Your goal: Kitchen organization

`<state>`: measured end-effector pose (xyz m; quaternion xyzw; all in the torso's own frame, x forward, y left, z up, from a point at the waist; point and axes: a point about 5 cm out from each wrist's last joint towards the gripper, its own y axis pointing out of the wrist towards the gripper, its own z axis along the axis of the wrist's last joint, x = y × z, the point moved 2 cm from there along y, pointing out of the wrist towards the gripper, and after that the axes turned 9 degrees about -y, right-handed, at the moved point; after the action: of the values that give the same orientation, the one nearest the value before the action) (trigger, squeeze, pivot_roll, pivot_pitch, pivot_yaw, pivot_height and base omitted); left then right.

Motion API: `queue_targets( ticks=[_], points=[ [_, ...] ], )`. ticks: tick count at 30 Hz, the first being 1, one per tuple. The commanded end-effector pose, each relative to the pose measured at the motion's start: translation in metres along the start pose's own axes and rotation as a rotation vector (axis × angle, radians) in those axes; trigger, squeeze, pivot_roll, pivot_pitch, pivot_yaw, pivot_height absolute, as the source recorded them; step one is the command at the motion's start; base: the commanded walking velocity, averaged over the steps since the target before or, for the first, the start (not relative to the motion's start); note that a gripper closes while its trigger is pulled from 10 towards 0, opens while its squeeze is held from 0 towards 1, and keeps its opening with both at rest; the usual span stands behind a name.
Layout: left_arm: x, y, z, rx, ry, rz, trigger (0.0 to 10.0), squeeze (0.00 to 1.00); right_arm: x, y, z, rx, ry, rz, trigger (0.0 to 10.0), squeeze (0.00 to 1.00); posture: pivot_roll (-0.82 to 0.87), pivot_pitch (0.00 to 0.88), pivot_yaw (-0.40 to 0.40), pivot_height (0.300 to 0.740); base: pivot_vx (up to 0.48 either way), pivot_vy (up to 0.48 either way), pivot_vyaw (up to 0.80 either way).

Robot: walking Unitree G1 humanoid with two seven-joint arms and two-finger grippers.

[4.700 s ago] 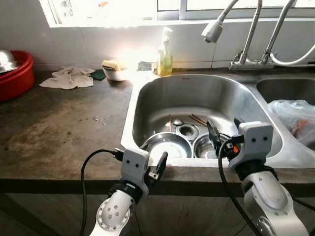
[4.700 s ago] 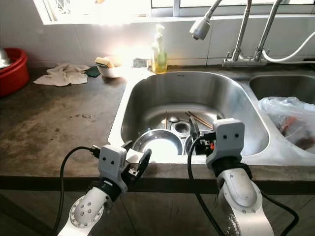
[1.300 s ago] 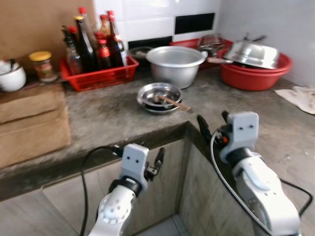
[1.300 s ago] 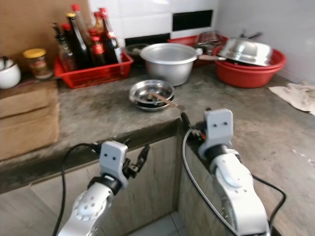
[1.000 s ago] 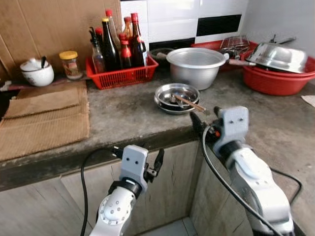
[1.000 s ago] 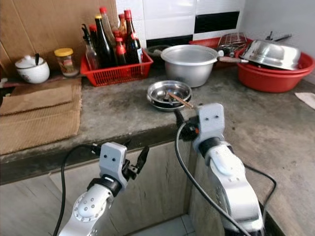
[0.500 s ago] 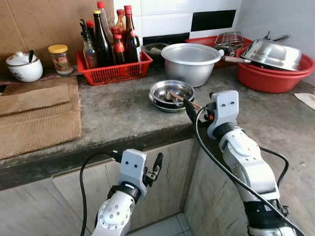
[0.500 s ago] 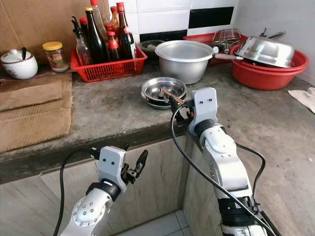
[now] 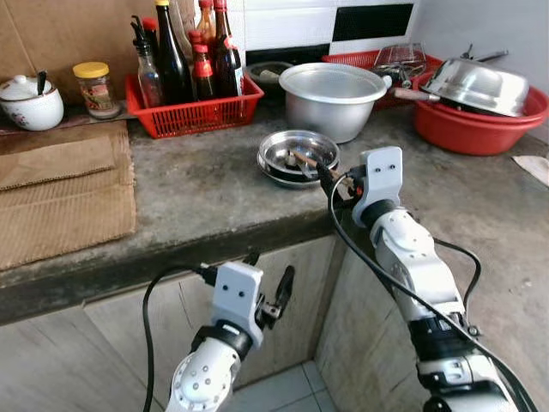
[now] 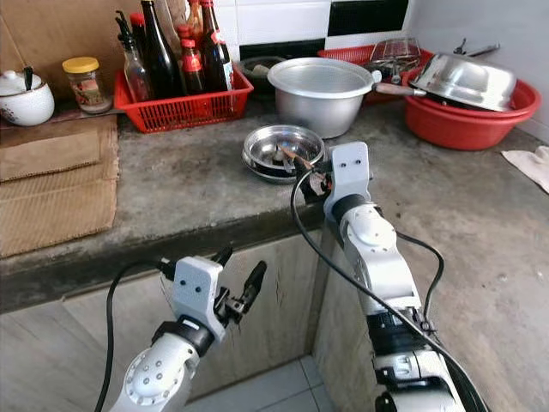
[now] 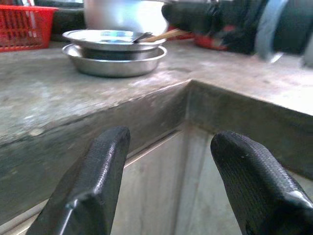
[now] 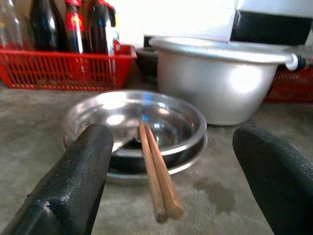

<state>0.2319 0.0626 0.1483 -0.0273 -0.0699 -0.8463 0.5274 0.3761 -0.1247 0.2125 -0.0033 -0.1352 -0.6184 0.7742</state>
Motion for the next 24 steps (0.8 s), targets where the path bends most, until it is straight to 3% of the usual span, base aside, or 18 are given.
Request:
queue_targets(
  ticks=[1,24],
  points=[
    [0.0034,-0.0002,0.0074,0.034,-0.006,-0.011,10.0,0.0,0.0016,0.0031,0.0029,0.012,0.006,-0.012,10.0,0.0,0.13,0.092,-0.083,0.74,0.0,0.0,0.0],
    [0.0021,0.0015,0.0124,0.064,0.001,-0.019,10.0,0.0,-0.0035,0.0123,-0.0023,0.011,0.031,-0.008,10.0,0.0,0.13,0.086,-0.086,0.74,0.0,0.0,0.0]
  ],
)
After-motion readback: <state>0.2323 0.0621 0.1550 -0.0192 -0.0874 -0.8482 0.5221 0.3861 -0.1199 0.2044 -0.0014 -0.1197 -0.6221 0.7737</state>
